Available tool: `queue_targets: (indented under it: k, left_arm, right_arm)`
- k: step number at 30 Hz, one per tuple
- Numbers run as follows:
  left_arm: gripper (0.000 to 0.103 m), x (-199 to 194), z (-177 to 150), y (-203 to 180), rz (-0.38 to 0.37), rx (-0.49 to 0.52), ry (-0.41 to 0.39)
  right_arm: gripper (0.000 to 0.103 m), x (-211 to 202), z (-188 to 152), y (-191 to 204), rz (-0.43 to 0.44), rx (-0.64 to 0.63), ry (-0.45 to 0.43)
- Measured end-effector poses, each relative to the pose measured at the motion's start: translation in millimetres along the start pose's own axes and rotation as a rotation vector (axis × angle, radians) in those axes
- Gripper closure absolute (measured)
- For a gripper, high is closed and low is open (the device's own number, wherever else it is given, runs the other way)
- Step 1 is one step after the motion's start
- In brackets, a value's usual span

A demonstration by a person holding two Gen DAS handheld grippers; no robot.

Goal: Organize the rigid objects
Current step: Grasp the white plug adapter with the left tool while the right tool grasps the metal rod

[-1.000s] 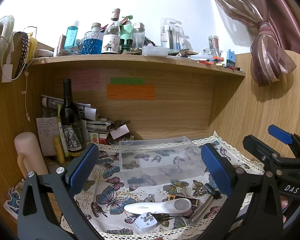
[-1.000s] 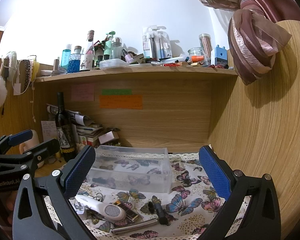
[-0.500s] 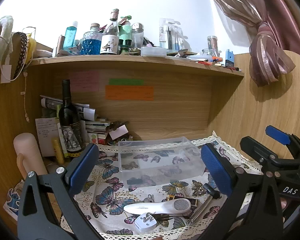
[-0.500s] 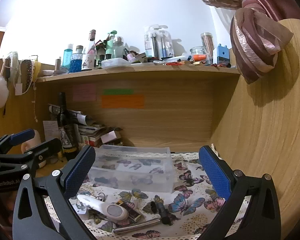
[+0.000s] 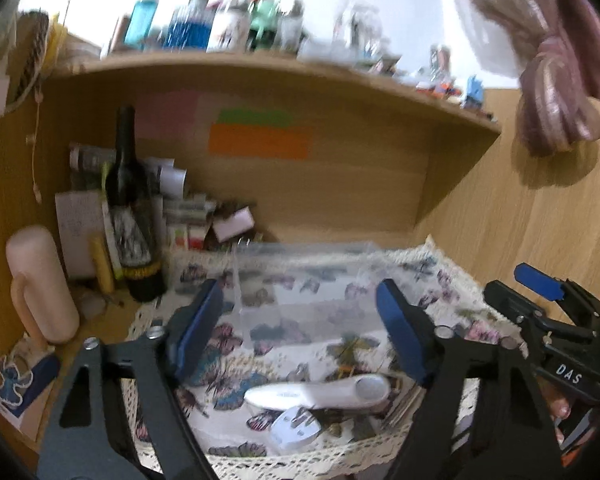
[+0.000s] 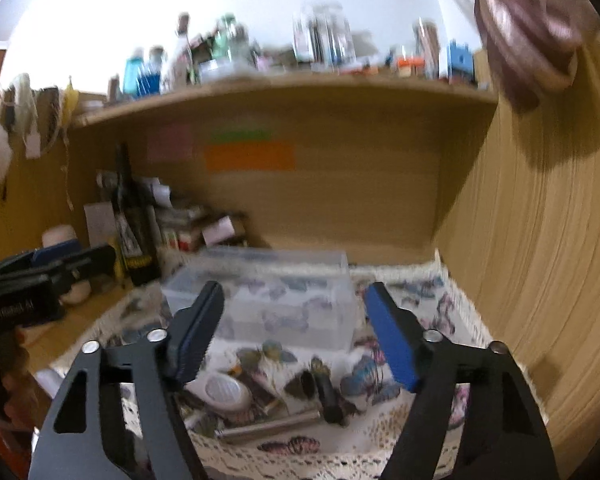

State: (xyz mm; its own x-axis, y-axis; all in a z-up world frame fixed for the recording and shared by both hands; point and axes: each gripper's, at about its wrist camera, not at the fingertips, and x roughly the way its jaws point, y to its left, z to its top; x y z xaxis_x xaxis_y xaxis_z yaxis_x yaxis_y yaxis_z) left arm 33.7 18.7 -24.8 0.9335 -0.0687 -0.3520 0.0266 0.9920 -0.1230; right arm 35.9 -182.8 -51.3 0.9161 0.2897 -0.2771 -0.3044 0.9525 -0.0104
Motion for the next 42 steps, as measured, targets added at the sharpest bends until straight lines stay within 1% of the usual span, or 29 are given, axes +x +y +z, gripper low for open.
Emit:
queue_targets:
  k: [4, 5, 7, 9, 12, 15, 20, 23, 25, 26, 27, 28, 29, 30, 31, 32, 33, 35, 36, 37, 40, 42]
  left_arm:
    - [0.038, 20, -18, 16, 0.012, -0.019, 0.105]
    - [0.038, 25, -22, 19, 0.014, -0.021, 0.129]
    - [0.039, 34, -34, 24, 0.018, -0.026, 0.183]
    - [0.039, 41, -46, 25, 0.024, -0.024, 0.224]
    - [0.039, 50, -64, 23, 0.010, -0.018, 0.282]
    - [0.039, 53, -77, 16, -0.001, 0.004, 0.316]
    - [0.039, 62, -92, 8, -0.017, 0.022, 0.368]
    - [0.039, 71, -101, 8, -0.018, 0.016, 0.402]
    - [0.039, 76, -108, 9, -0.019, 0.011, 0.425]
    - [0.039, 78, -111, 10, -0.019, 0.010, 0.431]
    - [0.039, 80, -113, 11, -0.016, 0.009, 0.433]
    - [0.039, 79, -115, 10, -0.009, 0.016, 0.417]
    - [0.039, 78, -115, 9, -0.003, 0.022, 0.408]
    - [0.042, 78, -116, 8, -0.005, 0.021, 0.404]
    - [0.049, 78, -116, 8, -0.010, 0.019, 0.400]
    - [0.054, 78, -116, 8, -0.010, 0.023, 0.397]
    - [0.059, 78, -116, 6, 0.001, 0.033, 0.392]
    - [0.059, 79, -116, 6, 0.001, 0.035, 0.385]
    - [0.059, 79, -116, 6, 0.001, 0.036, 0.380]
    - [0.059, 79, -116, 7, 0.001, 0.037, 0.379]
    - [0.060, 76, -114, 8, -0.006, 0.037, 0.371]
    - [0.060, 72, -112, 7, -0.005, 0.044, 0.358]
  right_arm:
    - [0.047, 20, -18, -12, -0.010, 0.014, 0.098]
    - [0.049, 23, -21, -14, -0.010, 0.019, 0.117]
    - [0.052, 34, -30, -21, -0.002, 0.041, 0.174]
    - [0.052, 45, -43, -29, 0.010, 0.070, 0.240]
    - [0.052, 57, -59, -33, 0.029, 0.104, 0.320]
    - [0.052, 67, -72, -28, 0.054, 0.120, 0.381]
    - [0.052, 79, -88, -18, 0.084, 0.139, 0.455]
    - [0.052, 81, -90, -16, 0.091, 0.163, 0.452]
    - [0.052, 84, -92, -13, 0.100, 0.159, 0.473]
    - [0.049, 87, -95, -11, 0.106, 0.151, 0.486]
    - [0.049, 87, -96, -8, 0.102, 0.135, 0.481]
    - [0.049, 87, -96, -5, 0.093, 0.119, 0.477]
    - [0.052, 86, -96, -2, 0.084, 0.101, 0.478]
    - [0.052, 86, -96, -1, 0.078, 0.090, 0.477]
    - [0.055, 86, -97, 0, 0.075, 0.084, 0.473]
    - [0.060, 85, -97, 0, 0.071, 0.072, 0.470]
    - [0.064, 85, -98, 1, 0.063, 0.061, 0.469]
    - [0.077, 85, -99, 1, 0.040, 0.037, 0.463]
    - [0.081, 85, -99, 0, 0.031, 0.035, 0.463]
    - [0.087, 84, -100, -2, 0.022, 0.031, 0.462]
    - [0.089, 83, -99, -8, 0.023, 0.041, 0.460]
    - [0.089, 79, -96, -9, 0.007, 0.032, 0.442]
